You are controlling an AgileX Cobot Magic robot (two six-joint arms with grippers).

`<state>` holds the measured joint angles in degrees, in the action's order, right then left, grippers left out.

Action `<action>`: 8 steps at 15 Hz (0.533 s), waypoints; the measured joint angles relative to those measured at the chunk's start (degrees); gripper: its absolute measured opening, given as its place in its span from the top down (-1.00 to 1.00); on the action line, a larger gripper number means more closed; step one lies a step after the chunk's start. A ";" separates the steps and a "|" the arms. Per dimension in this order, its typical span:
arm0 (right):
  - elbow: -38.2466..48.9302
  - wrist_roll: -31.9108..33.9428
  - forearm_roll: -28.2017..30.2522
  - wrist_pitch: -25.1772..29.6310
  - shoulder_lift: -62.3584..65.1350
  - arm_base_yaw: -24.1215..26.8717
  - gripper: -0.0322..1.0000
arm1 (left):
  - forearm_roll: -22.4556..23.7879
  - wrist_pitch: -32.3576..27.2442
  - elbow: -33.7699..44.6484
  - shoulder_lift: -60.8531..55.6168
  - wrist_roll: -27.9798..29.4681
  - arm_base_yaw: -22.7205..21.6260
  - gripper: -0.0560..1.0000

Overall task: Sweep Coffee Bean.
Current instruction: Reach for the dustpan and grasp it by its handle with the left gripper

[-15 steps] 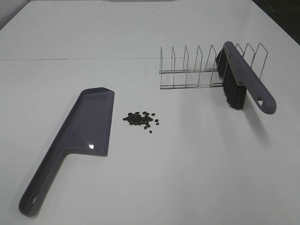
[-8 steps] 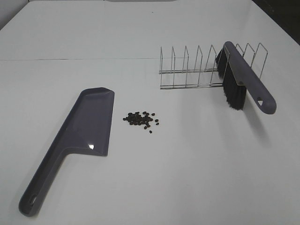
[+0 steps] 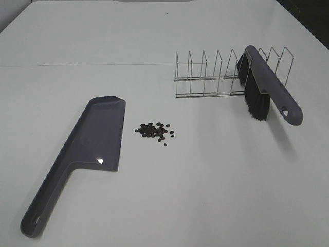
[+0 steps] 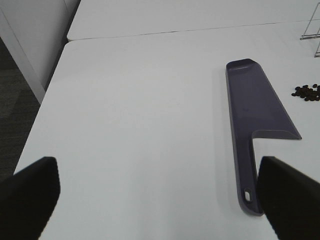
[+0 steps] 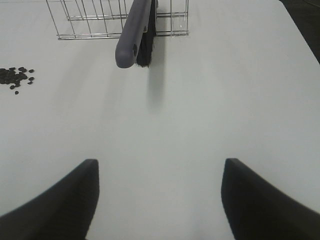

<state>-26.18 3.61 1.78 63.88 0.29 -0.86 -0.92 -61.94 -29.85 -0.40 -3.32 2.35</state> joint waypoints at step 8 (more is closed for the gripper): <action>0.00 0.00 0.00 0.00 0.00 0.00 -0.23 | 0.00 0.00 0.00 0.00 0.00 0.00 -0.95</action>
<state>-26.18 3.61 1.78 63.88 0.29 -0.86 -0.92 -61.94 -29.85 -0.40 -3.32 2.35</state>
